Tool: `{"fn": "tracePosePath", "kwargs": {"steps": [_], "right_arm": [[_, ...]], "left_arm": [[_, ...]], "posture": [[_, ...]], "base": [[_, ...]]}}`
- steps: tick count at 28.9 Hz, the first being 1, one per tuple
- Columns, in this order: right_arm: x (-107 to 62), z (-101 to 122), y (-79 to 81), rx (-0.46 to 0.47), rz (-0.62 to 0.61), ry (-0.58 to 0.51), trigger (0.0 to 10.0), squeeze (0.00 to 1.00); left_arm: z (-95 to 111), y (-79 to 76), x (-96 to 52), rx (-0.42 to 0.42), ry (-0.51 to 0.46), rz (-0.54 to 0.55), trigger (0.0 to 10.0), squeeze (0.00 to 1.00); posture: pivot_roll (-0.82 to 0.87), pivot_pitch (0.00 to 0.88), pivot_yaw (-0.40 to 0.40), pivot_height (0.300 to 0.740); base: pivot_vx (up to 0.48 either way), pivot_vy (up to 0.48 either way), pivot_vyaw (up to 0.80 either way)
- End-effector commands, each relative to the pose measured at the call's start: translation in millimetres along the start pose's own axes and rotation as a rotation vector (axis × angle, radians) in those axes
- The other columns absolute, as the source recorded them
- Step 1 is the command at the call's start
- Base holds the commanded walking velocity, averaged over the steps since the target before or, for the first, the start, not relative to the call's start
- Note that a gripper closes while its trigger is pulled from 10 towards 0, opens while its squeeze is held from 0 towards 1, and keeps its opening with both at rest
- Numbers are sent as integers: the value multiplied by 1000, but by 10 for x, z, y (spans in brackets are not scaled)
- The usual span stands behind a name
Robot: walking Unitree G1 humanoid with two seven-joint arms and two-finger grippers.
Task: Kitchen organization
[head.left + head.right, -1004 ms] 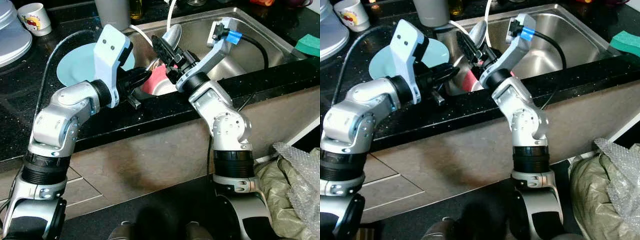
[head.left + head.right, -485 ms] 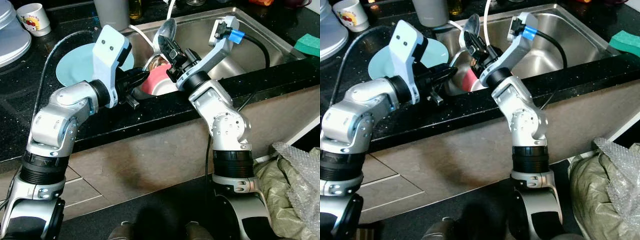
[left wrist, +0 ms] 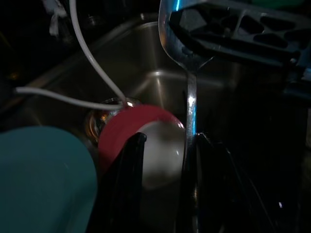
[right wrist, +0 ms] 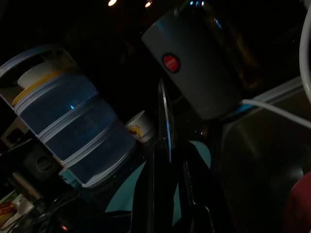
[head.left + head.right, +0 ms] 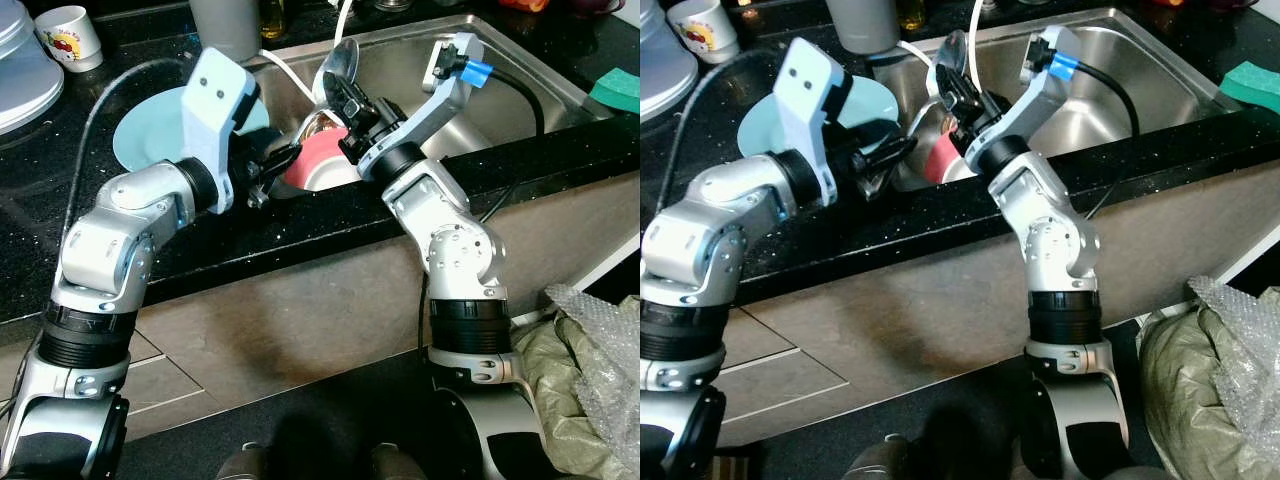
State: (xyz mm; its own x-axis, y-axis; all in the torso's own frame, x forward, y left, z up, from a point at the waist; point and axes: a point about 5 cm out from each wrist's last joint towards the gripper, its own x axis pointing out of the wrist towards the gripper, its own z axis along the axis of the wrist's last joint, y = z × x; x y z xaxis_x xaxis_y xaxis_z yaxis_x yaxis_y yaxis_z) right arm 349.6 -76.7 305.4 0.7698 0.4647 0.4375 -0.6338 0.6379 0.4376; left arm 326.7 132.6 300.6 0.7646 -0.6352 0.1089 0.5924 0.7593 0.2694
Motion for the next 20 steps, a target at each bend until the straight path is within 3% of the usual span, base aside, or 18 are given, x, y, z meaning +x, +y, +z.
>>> {"fn": "tracePosePath", "kwargs": {"steps": [1,6,7,8,10,16,17,19,20], "right_arm": [[5,34,-44,-22,-32,-21,0,0],[-16,88,-163,-93,-107,-57,0,0],[-23,119,-221,-148,-146,-75,0,0],[-23,119,-221,-148,-146,-75,0,0],[-42,196,-348,-241,-218,-133,0,0],[-45,278,-490,-305,-285,-204,0,0],[-28,309,-544,-343,-301,-238,0,0],[-18,313,-559,-351,-303,-246,0,0],[30,250,-533,-363,-263,-240,2196,0]], "left_arm": [[90,134,-23,1,-60,91,10000,0],[182,244,-45,-49,-125,144,10000,0],[188,250,-47,-59,-131,134,10000,0],[188,250,-47,-59,-131,134,10000,0],[185,230,-43,-53,-126,96,10000,0],[169,159,-22,-49,-140,47,10000,0],[80,62,12,34,-94,-15,10000,0],[47,36,20,71,-70,-31,10000,0],[-35,18,24,74,-8,-43,10000,0]], "posture": [[49,165,52,740],[49,170,51,740],[49,171,50,740],[49,171,50,740],[50,172,50,740],[49,174,53,740],[49,178,57,740],[49,178,57,740],[49,178,57,740]], "base": [[0,0,0],[0,0,0],[0,0,0],[0,0,0],[0,0,0],[0,0,0],[0,0,0],[0,0,0],[0,0,0]]}}
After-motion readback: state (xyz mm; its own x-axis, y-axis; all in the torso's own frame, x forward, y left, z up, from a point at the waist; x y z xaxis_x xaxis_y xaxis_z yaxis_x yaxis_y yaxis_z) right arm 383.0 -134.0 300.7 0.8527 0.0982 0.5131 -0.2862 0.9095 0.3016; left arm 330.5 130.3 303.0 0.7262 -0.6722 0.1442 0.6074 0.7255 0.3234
